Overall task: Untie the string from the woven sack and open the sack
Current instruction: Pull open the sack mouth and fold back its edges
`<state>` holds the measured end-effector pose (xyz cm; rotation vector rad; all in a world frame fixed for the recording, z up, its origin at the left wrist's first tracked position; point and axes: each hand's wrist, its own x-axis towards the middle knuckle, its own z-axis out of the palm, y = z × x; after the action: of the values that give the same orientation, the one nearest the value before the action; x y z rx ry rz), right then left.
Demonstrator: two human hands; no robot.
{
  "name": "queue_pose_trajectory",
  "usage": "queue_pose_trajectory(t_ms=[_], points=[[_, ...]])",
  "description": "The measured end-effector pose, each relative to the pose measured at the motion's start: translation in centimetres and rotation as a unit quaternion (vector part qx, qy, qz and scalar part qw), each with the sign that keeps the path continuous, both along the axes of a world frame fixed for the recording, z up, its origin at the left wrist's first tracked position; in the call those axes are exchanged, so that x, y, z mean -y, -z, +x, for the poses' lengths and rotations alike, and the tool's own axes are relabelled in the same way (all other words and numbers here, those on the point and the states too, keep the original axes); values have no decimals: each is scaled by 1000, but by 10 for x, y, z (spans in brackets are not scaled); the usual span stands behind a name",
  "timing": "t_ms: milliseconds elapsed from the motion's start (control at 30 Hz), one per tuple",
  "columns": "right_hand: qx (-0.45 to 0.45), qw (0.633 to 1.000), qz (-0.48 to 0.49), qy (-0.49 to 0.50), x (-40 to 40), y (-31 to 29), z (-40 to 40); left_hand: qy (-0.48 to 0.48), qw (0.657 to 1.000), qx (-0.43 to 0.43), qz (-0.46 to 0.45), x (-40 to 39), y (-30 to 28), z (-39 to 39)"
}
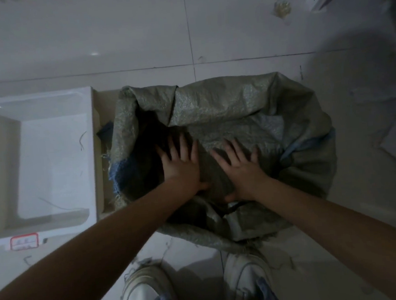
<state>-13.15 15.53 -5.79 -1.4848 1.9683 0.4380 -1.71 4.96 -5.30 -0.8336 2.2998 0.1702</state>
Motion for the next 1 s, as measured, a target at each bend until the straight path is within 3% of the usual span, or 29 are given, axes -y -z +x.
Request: queue_pose_trajectory(t_ms=[133, 300, 433, 567, 667, 800, 1000], points=[[-37, 999, 25, -11, -12, 9, -13, -19, 997, 17, 72, -7, 8, 16], [-38, 995, 45, -84, -19, 3, -42, 47, 996, 5, 71, 9, 9, 34], [-38, 994, 56, -90, -3, -7, -38, 108, 993, 39, 10, 10, -14, 22], [-51, 989, -129, -49, 34, -22, -38, 169, 976, -69, -118, 29, -39, -20], [-35, 996, -81, 7, 53, -21, -46, 225, 953, -23, -201, 47, -35, -34], [-20, 998, -7, 64, 63, -18, -54, 190, 971, 70, -130, 60, -30, -30], [-22, 996, 33, 77, 52, -30, -50, 148, 988, -9, -34, 71, -36, -19]])
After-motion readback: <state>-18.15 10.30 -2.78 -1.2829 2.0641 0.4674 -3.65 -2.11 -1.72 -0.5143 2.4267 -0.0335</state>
